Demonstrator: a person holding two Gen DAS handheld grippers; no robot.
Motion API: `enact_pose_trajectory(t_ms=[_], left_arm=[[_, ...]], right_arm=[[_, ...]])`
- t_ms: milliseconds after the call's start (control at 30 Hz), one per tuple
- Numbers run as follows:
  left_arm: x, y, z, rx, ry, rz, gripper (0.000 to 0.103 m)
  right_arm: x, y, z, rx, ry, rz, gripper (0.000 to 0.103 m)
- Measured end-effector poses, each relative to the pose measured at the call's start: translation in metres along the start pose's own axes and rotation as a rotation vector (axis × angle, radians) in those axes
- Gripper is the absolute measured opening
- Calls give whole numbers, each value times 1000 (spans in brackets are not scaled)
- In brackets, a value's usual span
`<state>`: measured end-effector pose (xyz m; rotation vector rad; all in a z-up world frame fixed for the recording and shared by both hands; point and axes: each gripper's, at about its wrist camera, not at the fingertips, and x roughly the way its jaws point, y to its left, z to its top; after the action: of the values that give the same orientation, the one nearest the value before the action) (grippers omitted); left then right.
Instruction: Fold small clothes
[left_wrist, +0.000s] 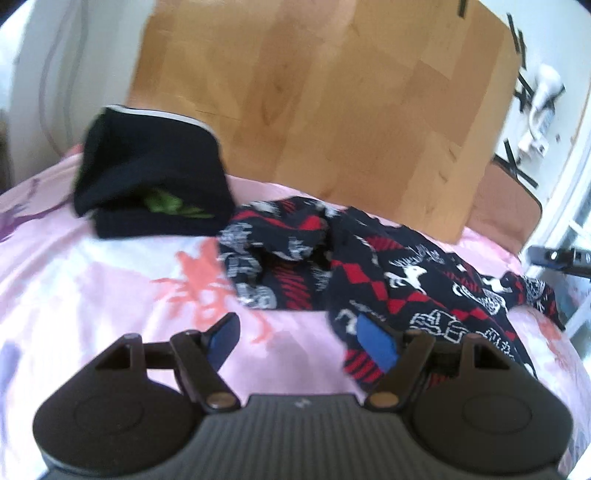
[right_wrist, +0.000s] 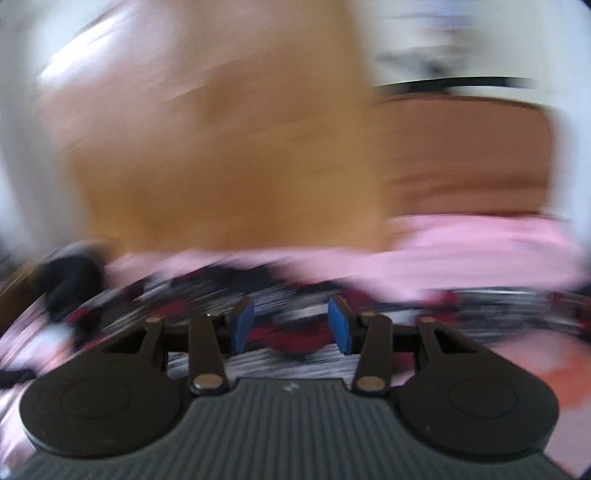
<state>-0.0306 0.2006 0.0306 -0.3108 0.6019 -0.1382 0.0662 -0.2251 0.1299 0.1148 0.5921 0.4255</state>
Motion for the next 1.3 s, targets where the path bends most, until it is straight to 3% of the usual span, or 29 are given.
enact_pose_trajectory(t_ms=[100,167,233,300,333,400,433,467,600,633,667,700,733,867,1000,1100,1167,1233,1300], left_arm=[[-17,16,-6,-25,-20,24,72],[-27,27,-11,-47,-27,33,72],[-31,36,-14,-71,-27,40,72],[-32,42,-16,-87,-26,43,72],[-33,42,-17,-91,-27,44,72],[-35,40,-18,-88,-33,31,72],[-36,37,-18,-80,-38,20,72],[-37,34,-19,-71,-41,12,72],[-33,22,-16,-50,-41,-38,73],[-30,17,-14,-42,-35,-56,74],[-27,12,-11,-32,-30,-73,75],[-23,5,-8,-20,-25,-92,77],[-19,-2,-5,-6,-17,-119,80],[6,-30,5,24,43,-226,81],[33,-57,9,39,113,-332,85],[55,-75,5,58,168,-367,84],[70,-86,-1,43,221,-389,74],[77,-97,-9,43,268,-413,28],[71,-105,-13,79,254,-369,20]], right_arm=[[21,80,-11,-187,107,244,51],[26,126,-25,-313,167,376,62],[29,162,-43,-418,205,451,74],[37,187,-61,-512,234,472,76],[47,196,-70,-542,262,471,73],[69,203,-87,-568,336,440,30],[75,201,-90,-585,342,398,13],[76,188,-80,-534,316,408,9],[55,100,-18,-113,165,352,11],[51,73,-10,-27,120,293,23],[48,44,-5,51,90,190,48],[42,24,-6,110,78,106,52],[34,13,-10,153,67,76,52],[-11,-17,-38,221,44,138,52],[-54,-10,-76,168,39,210,54],[-79,-8,-106,128,74,185,55],[-87,-9,-122,128,106,148,55],[-94,-11,-137,164,124,138,60],[-95,-11,-149,204,143,140,63]])
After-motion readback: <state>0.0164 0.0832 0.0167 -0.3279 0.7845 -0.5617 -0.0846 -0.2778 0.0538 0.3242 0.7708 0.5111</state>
